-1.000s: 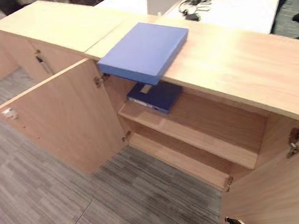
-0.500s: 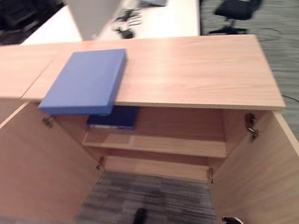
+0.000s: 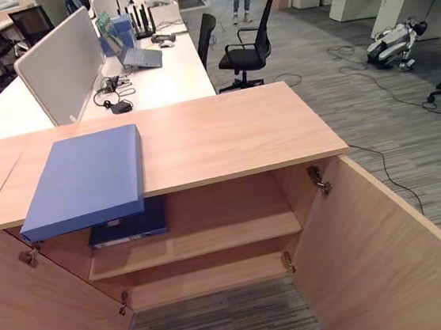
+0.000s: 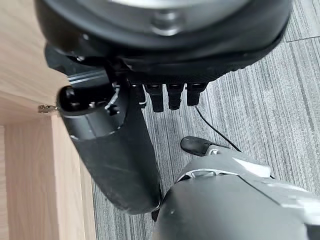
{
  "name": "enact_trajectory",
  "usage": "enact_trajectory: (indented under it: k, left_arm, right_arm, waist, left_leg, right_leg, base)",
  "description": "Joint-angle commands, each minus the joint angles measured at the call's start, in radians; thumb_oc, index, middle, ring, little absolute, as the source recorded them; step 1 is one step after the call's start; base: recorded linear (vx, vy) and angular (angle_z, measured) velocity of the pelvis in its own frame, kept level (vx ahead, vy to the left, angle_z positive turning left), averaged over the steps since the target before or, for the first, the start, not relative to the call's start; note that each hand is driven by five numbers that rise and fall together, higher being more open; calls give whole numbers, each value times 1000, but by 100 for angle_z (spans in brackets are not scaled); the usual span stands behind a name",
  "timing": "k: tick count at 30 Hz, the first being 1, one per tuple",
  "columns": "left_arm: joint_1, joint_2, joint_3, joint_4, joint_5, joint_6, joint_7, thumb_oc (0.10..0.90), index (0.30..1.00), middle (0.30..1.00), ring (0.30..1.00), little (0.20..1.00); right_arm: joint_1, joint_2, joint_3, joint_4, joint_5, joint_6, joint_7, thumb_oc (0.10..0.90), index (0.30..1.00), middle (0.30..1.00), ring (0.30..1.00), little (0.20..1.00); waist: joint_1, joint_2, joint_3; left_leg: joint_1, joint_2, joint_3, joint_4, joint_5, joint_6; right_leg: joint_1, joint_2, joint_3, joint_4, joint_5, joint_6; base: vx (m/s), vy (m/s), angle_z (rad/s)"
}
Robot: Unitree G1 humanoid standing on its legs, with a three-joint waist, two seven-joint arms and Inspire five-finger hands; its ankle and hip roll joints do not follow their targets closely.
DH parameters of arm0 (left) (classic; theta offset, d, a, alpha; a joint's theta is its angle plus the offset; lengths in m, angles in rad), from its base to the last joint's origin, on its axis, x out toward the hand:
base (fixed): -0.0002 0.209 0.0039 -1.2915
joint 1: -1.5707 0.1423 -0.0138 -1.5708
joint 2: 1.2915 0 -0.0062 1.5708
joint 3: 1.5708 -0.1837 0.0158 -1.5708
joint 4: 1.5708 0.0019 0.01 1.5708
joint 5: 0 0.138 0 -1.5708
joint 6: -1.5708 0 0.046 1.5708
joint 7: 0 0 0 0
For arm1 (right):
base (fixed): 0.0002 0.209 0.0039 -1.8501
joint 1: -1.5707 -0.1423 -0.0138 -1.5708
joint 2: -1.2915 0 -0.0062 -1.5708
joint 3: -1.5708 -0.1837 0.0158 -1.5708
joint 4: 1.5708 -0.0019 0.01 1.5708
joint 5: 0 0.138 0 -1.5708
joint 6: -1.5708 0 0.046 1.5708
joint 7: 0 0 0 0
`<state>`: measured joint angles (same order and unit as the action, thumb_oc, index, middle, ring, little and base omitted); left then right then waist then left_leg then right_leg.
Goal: Put the empty folder in the office cabinet
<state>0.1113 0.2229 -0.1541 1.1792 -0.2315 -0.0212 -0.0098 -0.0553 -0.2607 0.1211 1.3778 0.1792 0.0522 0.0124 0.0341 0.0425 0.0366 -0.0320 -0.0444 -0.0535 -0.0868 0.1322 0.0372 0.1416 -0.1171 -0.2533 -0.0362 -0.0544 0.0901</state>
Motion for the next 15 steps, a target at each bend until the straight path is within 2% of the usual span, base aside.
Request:
enact_trajectory:
  k: [1,3,5,6,7,8,9,12,13,14,15]
  left_arm:
    - [65,73,76,-500,-221,-49,22,800,900,900,900,900]
    - [168,120,156,-852,-208,-44,64,800,900,900,900,900]
    - [223,134,236,-1060,-147,-50,110,800,900,900,900,900]
    - [229,142,300,-1173,-51,-66,169,800,900,900,900,900]
    - [232,141,301,-1178,-49,-63,170,800,900,900,900,900]
    - [213,136,371,-1259,69,-76,275,800,900,900,900,900]
    - [216,135,373,-1264,73,-72,276,800,900,900,900,900]
    - [188,123,425,-1335,190,-72,390,800,900,900,900,900]
    - [171,137,451,-1380,275,-73,452,800,900,900,900,900]
    - [172,137,451,-1383,278,-71,454,800,900,900,900,900]
    - [148,167,471,-1409,382,-62,532,800,900,900,900,900]
  right_arm:
    - [-41,-48,-40,12,87,-4,-12,800,900,900,900,900]
    - [-29,-35,-66,-6,87,7,-36,800,900,900,900,900]
    - [-2,-19,-82,-23,97,15,-51,800,900,900,900,900]
    - [14,-1,-87,-35,104,14,-65,800,900,900,900,900]
    - [15,0,-86,-35,104,14,-66,800,900,900,900,900]
    - [40,26,-83,-57,120,4,-76,800,900,900,900,900]
    - [40,28,-82,-58,120,4,-77,800,900,900,900,900]
    - [59,57,-68,-82,137,-11,-94,800,900,900,900,900]
    - [63,66,-59,-92,139,-24,-112,800,900,900,900,900]
    - [63,67,-58,-92,139,-24,-113,800,900,900,900,900]
    - [68,74,-46,-94,141,-34,-125,800,900,900,900,900]
  waist:
    - [52,-20,20]
    - [67,-25,21]
    - [81,-31,20]
    - [93,-39,18]
    - [92,-39,18]
    - [101,-49,14]
    - [100,-50,15]
    - [106,-63,13]
    - [111,-67,10]
    - [111,-68,11]
    - [113,-70,7]
  left_leg:
    - [56,-6,-96,0,-140,-34]
    - [59,-7,-109,0,-142,-36]
    - [63,-9,-115,0,-146,-37]
    - [67,-10,-122,0,-152,-38]
    - [68,-10,-122,0,-152,-38]
    - [71,-10,-127,0,-155,-41]
    - [72,-10,-128,0,-155,-41]
    - [78,-6,-131,0,-157,-45]
    - [81,-4,-132,0,-157,-48]
    - [82,-4,-132,0,-158,-48]
    - [87,-1,-130,0,-160,-51]
  right_leg:
    - [-30,-26,30,-24,76,67]
    - [-15,-26,19,-33,75,68]
    - [-5,-25,15,-40,76,67]
    - [4,-24,12,-46,73,66]
    - [5,-24,11,-46,72,66]
    - [10,-22,9,-50,66,64]
    - [11,-22,9,-50,66,64]
    - [18,-19,6,-51,60,62]
    - [21,-19,4,-51,57,63]
    - [22,-19,5,-51,57,63]
    - [26,-18,5,-51,54,63]
  base:
    - [-27,-72,13]
    - [-18,-74,23]
    - [2,-67,46]
    - [9,-50,8]
    - [23,-69,3]
    - [18,-40,1]
    - [23,-55,6]
    - [22,-49,4]
    - [25,-44,0]
    - [24,-45,1]
    - [0,0,0]
